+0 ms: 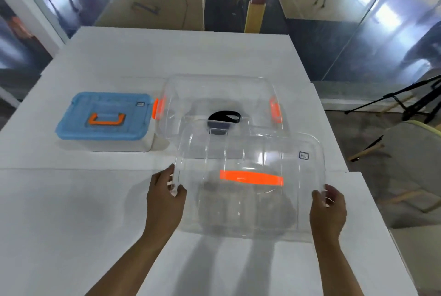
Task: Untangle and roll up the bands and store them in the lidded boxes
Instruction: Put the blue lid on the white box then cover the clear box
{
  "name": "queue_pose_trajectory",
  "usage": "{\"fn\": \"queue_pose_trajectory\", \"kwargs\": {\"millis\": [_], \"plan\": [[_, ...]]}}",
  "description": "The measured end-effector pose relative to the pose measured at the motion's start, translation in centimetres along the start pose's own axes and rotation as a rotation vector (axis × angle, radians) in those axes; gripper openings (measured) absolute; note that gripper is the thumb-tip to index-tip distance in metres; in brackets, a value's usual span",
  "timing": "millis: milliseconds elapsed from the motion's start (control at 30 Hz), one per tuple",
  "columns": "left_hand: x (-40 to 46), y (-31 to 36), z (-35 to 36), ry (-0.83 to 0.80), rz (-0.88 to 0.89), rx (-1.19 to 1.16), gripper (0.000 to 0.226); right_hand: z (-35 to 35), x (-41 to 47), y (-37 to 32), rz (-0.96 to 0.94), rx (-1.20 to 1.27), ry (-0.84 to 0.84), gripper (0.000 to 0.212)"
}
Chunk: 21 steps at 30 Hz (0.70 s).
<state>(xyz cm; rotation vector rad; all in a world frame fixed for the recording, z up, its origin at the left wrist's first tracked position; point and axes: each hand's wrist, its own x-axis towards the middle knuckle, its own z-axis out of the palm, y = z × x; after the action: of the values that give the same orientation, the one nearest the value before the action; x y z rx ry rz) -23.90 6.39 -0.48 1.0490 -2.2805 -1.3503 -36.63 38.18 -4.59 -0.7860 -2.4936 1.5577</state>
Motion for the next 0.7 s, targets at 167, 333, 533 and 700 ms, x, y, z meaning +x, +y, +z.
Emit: {"fn": "queue_pose_trajectory", "kwargs": {"millis": [167, 333, 533, 700], "plan": [[5.6, 2.9, -1.3, 0.049, 0.070, 0.006, 0.053, 2.5, 1.2, -6.1, -0.124, -0.053, -0.112, 0.042], [12.0, 4.6, -1.8, 0.031, 0.102, 0.041, 0.054, 6.0, 3.2, -10.7, -0.222, -0.110, -0.174, 0.045], [17.9, 4.8, -1.4, 0.033, 0.097, 0.129, 0.049, 10.7, 5.5, -15.0, -0.303, -0.219, -0.193, 0.043], [21.0, 4.4, -1.2, 0.043, 0.069, 0.149, 0.047, 13.9, 6.6, -16.1, -0.298, -0.266, -0.210, 0.038]]}}
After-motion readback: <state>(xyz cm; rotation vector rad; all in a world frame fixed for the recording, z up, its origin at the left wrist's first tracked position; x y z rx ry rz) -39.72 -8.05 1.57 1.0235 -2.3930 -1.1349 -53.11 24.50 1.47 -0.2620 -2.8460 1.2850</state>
